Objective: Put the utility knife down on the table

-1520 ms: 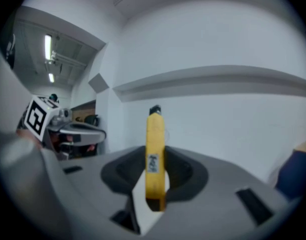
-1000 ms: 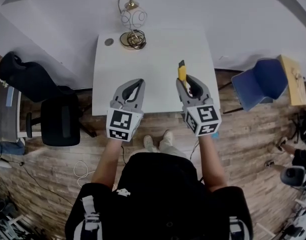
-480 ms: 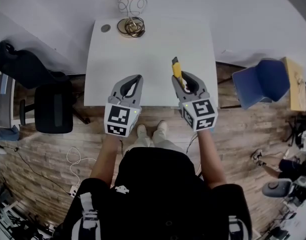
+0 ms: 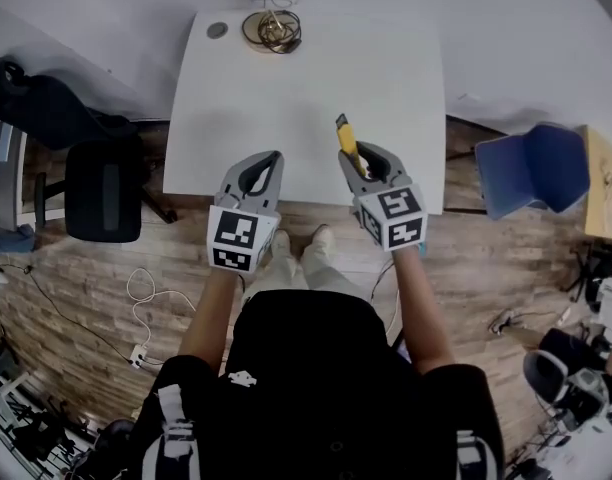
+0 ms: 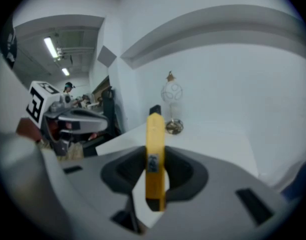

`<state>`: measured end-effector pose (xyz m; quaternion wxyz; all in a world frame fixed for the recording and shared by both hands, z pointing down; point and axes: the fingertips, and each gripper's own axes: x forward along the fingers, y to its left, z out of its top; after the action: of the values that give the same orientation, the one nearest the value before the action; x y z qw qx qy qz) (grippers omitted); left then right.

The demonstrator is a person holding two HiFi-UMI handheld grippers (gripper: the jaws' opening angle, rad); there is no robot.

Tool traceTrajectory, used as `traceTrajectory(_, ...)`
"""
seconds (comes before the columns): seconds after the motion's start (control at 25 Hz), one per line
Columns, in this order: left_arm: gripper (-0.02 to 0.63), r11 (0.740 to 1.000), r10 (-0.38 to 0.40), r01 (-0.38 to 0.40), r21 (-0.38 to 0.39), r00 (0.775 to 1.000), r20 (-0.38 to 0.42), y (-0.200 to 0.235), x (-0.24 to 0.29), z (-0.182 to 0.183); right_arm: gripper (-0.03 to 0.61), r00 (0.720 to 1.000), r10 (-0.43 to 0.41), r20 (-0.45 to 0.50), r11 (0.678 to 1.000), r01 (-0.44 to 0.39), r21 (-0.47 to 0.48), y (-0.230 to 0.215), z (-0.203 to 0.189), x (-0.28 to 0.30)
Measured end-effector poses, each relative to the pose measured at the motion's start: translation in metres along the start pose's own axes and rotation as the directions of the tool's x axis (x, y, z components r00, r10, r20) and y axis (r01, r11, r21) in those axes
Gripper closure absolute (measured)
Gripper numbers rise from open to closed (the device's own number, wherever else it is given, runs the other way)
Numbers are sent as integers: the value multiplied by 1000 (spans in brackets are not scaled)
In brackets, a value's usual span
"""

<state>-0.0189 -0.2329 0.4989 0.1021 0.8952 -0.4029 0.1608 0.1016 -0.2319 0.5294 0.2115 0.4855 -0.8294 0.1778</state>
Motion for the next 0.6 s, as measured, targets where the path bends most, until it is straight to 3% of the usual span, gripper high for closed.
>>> traceTrajectory(0.28,598,999,17,-19,-50,999,-52,8,8,-31,442,987,85,-134,996,-87,-10,8,-37,30)
traceTrajectory(0.6,598,995,27,-37,-97,995,-100,11,8,-60,442,936,177,-305,979,-199,-43,26,-82,60)
